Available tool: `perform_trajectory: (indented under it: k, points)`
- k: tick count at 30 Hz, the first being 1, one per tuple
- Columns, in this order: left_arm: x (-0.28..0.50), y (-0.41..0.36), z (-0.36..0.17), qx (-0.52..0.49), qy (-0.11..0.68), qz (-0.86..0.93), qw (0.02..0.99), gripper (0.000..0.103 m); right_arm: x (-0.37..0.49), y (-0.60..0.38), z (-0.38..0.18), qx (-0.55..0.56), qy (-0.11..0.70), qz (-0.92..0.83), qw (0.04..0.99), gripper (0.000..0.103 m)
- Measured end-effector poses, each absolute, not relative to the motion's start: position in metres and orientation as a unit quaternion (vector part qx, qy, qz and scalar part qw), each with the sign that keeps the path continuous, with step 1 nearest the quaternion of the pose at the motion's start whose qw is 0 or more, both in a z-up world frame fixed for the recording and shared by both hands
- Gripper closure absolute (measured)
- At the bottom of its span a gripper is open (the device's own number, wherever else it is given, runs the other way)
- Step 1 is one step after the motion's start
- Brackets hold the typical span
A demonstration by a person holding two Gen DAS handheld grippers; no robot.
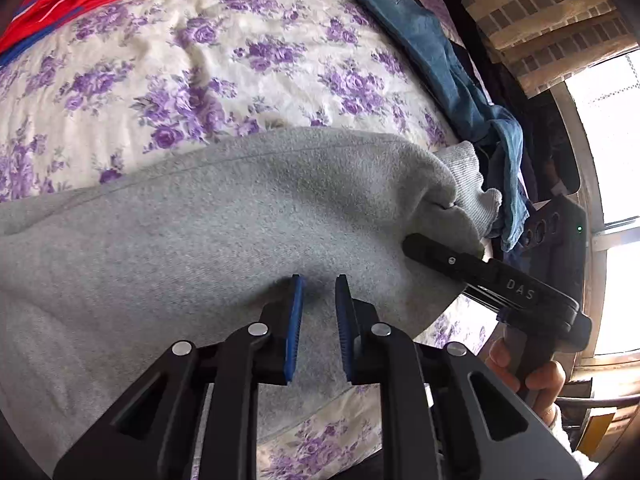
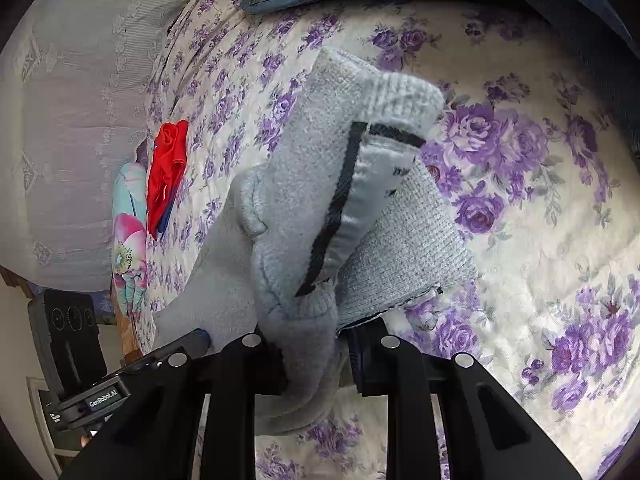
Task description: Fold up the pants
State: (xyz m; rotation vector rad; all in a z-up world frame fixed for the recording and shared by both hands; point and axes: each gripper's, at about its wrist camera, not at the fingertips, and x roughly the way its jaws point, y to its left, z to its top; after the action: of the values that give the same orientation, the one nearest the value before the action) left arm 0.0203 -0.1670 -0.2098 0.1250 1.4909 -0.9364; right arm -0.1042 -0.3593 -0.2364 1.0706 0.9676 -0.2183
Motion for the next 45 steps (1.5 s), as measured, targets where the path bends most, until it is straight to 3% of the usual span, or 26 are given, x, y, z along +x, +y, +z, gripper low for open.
perform_trajectory:
  k: [5,20,25,33,37,41,45]
  points:
    - [0.013,-0.181,-0.242,0.084,0.662,-0.390,0.635,0.089,-0.103,-0.356,-0.237,0.477,0.448,-0.105,0.748,0.080]
    - [0.004,-0.182,-0.238,0.093,0.650,-0.400,0.639,0.089,-0.092,-0.347,-0.221,0.447,0.467,-0.126,0.753,0.079]
    - [0.027,-0.136,-0.210,0.028,0.653,-0.402,0.642,0.089,-0.071,-0.325,-0.180,0.333,0.487,-0.135,0.796,0.080]
    - [0.092,0.063,-0.193,-0.062,0.641,-0.218,0.733,0.089,-0.023,-0.195,-0.095,0.032,0.484,-0.033,0.874,0.080]
    - [0.105,0.148,-0.201,-0.117,0.638,-0.138,0.749,0.089,0.005,-0.123,-0.117,-0.053,0.499,0.020,0.865,0.080]
    - [0.111,0.173,-0.218,-0.129,0.644,-0.110,0.746,0.089,0.024,-0.072,-0.173,-0.114,0.530,0.064,0.838,0.079]
    - [0.111,0.178,-0.233,-0.140,0.648,-0.113,0.740,0.089,0.024,-0.046,-0.201,-0.175,0.543,0.078,0.818,0.064]
